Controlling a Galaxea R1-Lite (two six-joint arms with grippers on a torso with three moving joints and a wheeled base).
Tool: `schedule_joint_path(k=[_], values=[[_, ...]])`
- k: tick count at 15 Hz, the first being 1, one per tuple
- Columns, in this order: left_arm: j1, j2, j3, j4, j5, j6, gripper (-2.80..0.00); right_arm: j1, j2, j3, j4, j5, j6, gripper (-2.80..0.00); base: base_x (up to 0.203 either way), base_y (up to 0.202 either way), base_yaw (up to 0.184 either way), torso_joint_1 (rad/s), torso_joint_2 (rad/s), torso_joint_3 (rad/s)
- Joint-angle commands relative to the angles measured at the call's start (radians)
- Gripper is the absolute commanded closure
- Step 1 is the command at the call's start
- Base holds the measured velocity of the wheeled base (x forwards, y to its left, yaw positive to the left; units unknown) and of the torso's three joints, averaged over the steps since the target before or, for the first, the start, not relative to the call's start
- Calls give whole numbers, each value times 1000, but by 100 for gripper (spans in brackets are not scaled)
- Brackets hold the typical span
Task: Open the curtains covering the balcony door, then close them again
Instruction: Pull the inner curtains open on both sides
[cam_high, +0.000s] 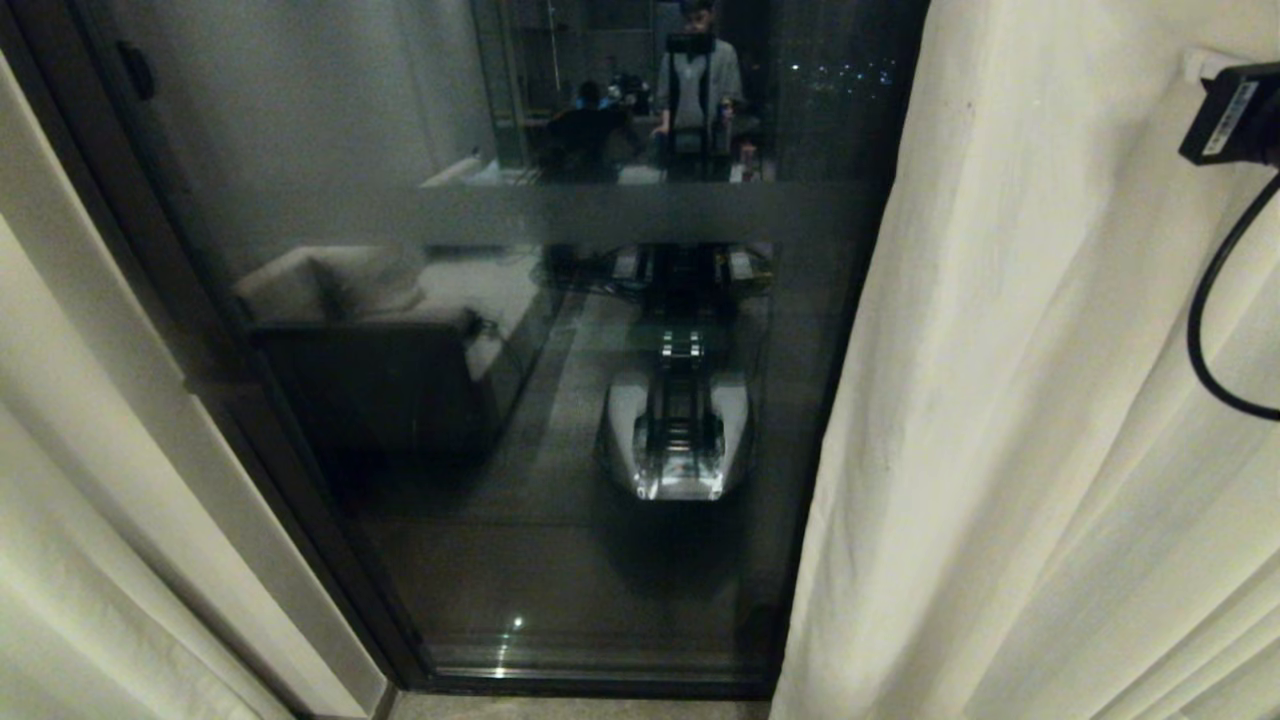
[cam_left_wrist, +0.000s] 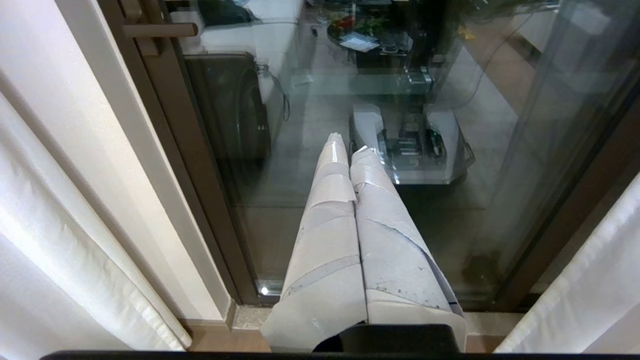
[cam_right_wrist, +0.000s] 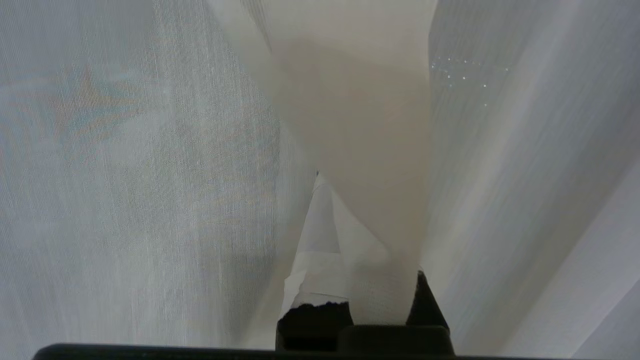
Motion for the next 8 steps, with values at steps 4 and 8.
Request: schedule_joint_path(k=[4,8], values=[[0,0,0,1,-1,-2,0,0,0,23,-25,-12,0,0,0,0,0,0,0,0],[0,0,0,1,0,-2,0,0,-3,51,-36,-16,-1,0,0,0,0,0,0,0]])
